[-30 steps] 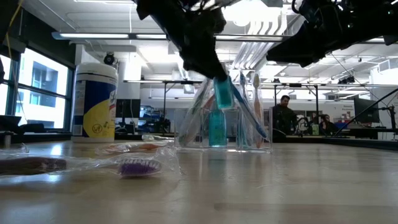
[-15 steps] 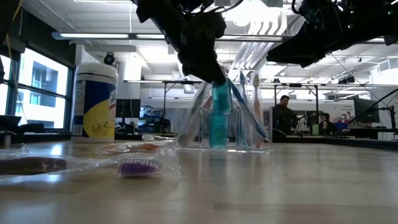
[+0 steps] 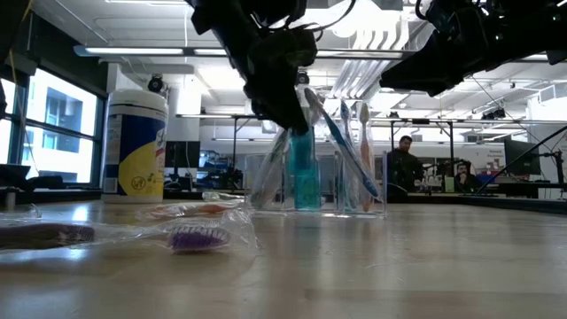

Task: Pick & Place toothbrushing station
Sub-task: Put the left mouthwash into the middle section of the transparent organizer

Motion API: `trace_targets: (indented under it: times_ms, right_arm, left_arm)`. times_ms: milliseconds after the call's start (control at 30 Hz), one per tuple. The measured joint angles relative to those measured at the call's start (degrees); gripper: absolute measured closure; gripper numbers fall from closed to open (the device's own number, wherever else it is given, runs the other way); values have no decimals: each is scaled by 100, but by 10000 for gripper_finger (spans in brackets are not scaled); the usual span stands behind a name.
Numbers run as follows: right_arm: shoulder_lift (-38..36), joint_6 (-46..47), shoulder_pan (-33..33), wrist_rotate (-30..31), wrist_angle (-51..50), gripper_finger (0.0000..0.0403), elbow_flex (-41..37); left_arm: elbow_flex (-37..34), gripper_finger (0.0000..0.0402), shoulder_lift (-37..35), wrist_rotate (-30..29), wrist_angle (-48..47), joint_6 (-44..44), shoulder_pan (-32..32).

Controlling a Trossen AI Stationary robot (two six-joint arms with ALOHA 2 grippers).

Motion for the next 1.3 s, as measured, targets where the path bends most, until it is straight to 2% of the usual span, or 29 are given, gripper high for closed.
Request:
trace_targets:
  times_ms: [433, 633, 900, 1300]
  right_arm:
    - [0, 2, 0, -2, -30, 252, 0]
    - [0, 2, -2, 0, -28, 252, 0]
    - [0, 4, 0, 0, -24, 252, 0]
    - [2, 3, 0, 2, -87, 252, 0]
  left_arm:
    - [13, 310, 118, 30, 24, -148, -2]
    - [13, 310, 118, 32, -61, 118, -2]
    - [13, 276, 125, 47, -98, 155, -2]
    - [-20, 268, 230, 41, -102, 153, -2]
